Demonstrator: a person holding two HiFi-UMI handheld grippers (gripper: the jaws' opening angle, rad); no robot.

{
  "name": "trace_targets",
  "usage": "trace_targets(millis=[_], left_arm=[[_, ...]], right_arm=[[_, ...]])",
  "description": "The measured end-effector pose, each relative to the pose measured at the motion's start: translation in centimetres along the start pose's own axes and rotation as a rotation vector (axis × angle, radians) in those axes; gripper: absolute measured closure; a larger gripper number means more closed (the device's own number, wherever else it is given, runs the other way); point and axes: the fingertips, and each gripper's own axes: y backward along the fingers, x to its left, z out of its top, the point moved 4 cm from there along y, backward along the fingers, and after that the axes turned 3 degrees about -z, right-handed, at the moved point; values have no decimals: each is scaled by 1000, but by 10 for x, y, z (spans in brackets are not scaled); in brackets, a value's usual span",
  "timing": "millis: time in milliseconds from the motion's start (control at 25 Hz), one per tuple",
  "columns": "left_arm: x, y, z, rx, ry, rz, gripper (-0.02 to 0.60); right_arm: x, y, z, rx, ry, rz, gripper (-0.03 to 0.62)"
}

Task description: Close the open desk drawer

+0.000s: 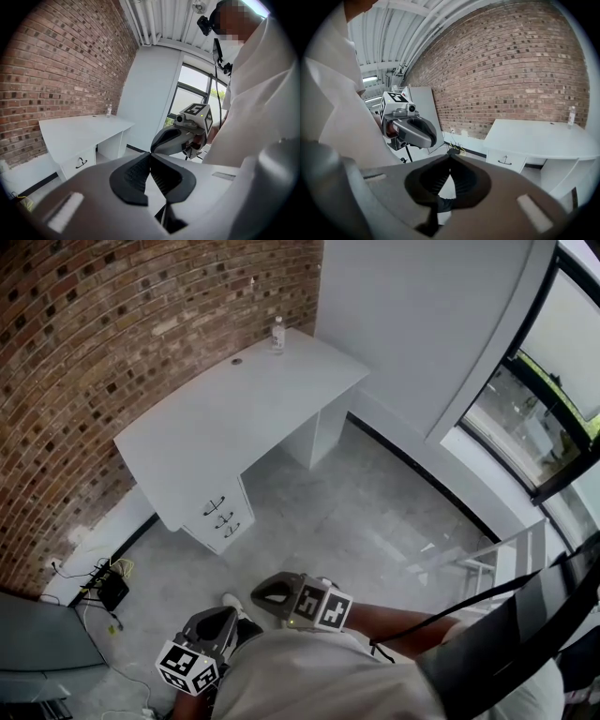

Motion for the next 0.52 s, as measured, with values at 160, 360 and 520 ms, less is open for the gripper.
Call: trace_targets(millis=[160,360,520], left_arm=[[0,-7,-3,12,9,-7,575],[7,-21,-5,27,19,-28,575],[15,-46,0,37,-4,-68,575]], right_arm=[[-6,-3,-8,8,-15,3,591],[-19,-15,-22,41,-14,7,591],[-44,-22,-38,62,-25,-15,591]])
